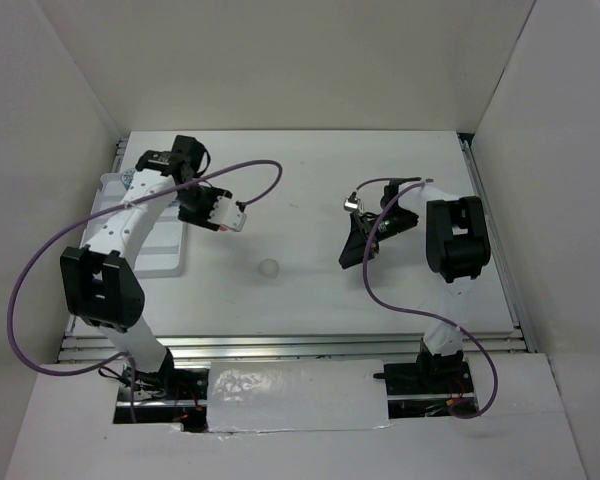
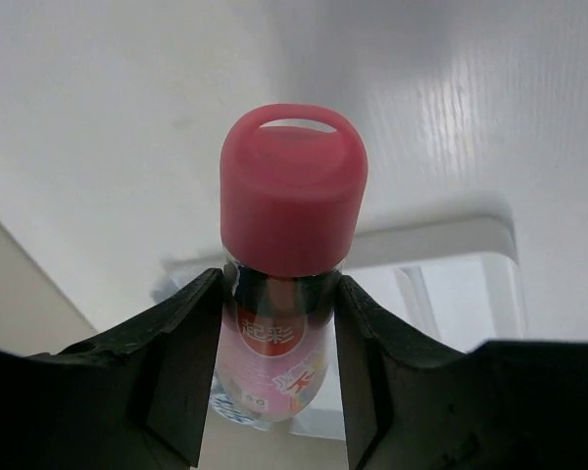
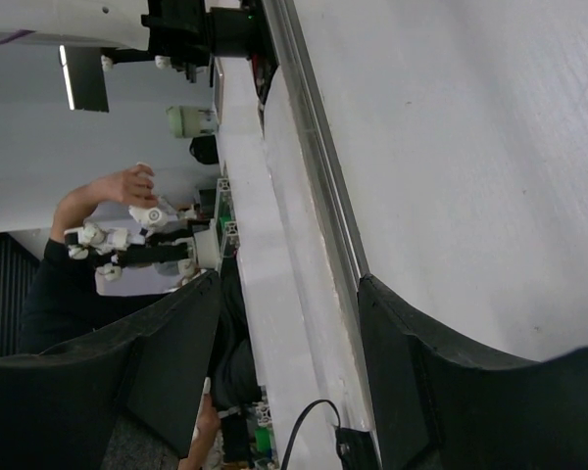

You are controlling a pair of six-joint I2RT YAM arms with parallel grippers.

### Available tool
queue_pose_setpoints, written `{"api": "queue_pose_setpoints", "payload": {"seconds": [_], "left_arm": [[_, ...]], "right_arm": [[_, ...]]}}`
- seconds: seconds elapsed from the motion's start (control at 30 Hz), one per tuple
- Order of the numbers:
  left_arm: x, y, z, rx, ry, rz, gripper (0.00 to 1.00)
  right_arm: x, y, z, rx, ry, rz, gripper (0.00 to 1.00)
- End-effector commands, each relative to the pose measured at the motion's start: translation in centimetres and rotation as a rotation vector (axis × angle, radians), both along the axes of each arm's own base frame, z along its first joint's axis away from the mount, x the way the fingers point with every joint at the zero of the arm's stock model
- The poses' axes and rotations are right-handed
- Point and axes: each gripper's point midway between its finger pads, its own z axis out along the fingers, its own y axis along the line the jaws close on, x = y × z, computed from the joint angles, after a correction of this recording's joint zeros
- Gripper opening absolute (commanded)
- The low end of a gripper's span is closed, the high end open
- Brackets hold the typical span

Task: Sort the stationery into containers
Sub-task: Place the stationery in the storage box.

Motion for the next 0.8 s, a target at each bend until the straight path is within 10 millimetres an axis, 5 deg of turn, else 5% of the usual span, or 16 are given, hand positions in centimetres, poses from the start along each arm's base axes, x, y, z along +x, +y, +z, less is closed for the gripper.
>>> {"api": "queue_pose_setpoints", "payload": {"seconds": [0.0,0.2,0.37,0.53,0.77], "left_arm": [[-1.4,4.1,-1.7,0.038,0.117,0.046,0.0],[1.3,12.4,-3.7,0.058,0.122,0.193,0.0],[3.1,17.3,-4.4,0.098,0.117,0.259,0.0],[3.8,20.7,-7.0,0.139,0.112,0.284,0.02],[4.0,22.9,-9.6,0.17,0.154,0.337,0.07]], "right_arm": [[-1.3,0.1,2.2,-0.008,0.073,0.008,0.65],[-1.3,0.3,1.7,-0.014,0.088,0.018,0.65],[-1.4,0.3,1.3,-0.024,0.094,0.027,0.65],[-1.3,0.3,1.0,-0.028,0.11,0.026,0.65],[-1.4,0.4,0.8,-0.037,0.121,0.031,0.64]]}}
